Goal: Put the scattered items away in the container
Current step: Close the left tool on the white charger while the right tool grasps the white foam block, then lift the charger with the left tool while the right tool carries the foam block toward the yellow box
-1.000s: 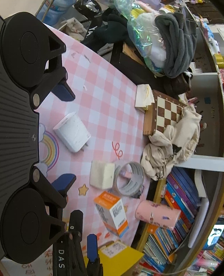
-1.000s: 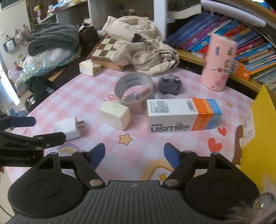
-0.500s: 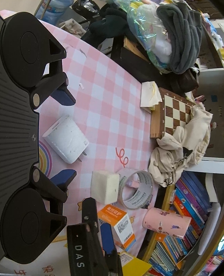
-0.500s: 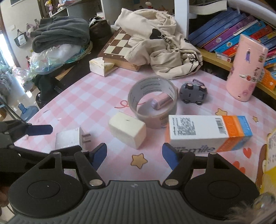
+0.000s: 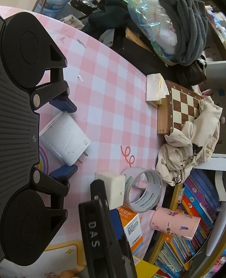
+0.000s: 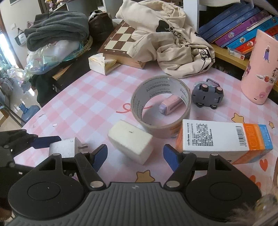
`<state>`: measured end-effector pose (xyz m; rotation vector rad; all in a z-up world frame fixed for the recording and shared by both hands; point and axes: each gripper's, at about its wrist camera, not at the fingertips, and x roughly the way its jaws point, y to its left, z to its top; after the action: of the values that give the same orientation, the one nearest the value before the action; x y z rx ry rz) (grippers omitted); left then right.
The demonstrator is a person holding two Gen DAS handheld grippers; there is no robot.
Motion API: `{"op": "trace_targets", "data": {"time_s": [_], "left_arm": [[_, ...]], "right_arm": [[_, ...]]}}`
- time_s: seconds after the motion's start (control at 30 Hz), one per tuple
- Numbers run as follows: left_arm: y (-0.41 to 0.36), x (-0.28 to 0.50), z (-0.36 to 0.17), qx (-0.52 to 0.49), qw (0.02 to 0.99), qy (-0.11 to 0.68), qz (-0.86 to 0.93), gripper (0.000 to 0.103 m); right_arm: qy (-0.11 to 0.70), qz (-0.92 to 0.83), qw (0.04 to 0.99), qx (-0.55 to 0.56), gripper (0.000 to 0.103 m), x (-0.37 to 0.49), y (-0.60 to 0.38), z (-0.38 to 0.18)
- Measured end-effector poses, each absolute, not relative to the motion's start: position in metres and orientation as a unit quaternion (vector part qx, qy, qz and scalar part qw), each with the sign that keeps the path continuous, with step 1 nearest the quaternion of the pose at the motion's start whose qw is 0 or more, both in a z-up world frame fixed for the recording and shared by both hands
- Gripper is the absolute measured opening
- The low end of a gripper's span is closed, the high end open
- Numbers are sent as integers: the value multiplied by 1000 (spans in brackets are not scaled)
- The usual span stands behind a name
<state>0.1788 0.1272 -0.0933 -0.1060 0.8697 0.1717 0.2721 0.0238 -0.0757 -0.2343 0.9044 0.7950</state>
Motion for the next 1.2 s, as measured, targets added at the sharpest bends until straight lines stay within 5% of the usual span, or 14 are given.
{"op": "trace_targets", "data": {"time_s": [0.27,0.57,1.2], "left_arm": [[119,173,-93,-55,900,426,73,65],[123,168,-92,-68,903,419,72,65],[116,132,-63,-66,918,386,64,65]], "right_arm": [[425,374,817,-109,69,277,34,-80],[428,369,818,-107,45,277,29,-80],[426,346,832,-86,40,236,-10,-59]]}}
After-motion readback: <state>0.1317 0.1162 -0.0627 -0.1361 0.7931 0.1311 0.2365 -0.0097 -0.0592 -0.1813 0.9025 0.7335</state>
